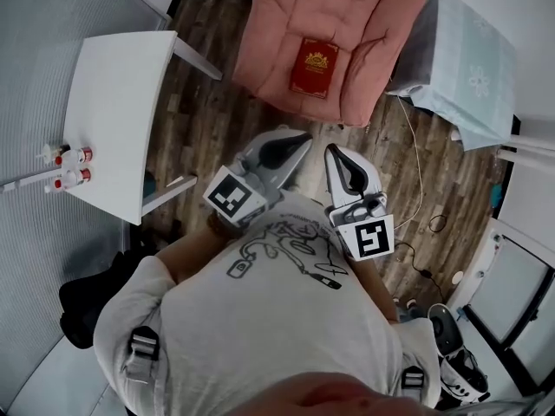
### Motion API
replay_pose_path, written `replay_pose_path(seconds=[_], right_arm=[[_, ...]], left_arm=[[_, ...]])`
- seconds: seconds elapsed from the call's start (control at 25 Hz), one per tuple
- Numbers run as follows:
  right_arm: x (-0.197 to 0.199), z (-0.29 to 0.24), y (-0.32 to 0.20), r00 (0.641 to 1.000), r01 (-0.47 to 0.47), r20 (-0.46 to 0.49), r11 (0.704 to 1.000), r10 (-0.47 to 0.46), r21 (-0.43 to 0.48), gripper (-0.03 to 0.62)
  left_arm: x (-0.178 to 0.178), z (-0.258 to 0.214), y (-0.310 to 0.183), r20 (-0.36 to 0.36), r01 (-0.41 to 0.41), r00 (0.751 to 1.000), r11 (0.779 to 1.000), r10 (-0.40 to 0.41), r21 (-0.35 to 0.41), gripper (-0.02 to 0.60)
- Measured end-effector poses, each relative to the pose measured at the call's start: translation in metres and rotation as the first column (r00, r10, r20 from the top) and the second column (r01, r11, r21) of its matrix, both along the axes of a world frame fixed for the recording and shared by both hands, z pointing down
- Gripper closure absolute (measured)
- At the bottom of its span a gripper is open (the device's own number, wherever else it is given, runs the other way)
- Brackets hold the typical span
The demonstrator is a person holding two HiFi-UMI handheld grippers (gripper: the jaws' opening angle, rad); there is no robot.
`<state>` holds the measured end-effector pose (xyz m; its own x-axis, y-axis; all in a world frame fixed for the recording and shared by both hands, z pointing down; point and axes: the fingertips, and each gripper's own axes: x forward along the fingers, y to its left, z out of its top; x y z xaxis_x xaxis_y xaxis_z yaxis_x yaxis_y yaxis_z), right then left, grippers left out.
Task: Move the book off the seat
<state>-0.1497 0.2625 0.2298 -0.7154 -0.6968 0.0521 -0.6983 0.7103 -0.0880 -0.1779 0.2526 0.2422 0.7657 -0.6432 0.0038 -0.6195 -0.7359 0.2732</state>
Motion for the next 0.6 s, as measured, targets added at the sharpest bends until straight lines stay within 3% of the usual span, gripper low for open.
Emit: replay_pose_path(seconds=[0.6], right_arm=[[-0.057, 0.009, -0.159, 0.999, -0.040, -0.024, 0.999, 0.040, -0.014, 0.589]], left_arm=[[-0.057, 0.013, -0.159, -0.001, -0.038, 0.999, 0.999, 0.038, -0.019, 0.580]])
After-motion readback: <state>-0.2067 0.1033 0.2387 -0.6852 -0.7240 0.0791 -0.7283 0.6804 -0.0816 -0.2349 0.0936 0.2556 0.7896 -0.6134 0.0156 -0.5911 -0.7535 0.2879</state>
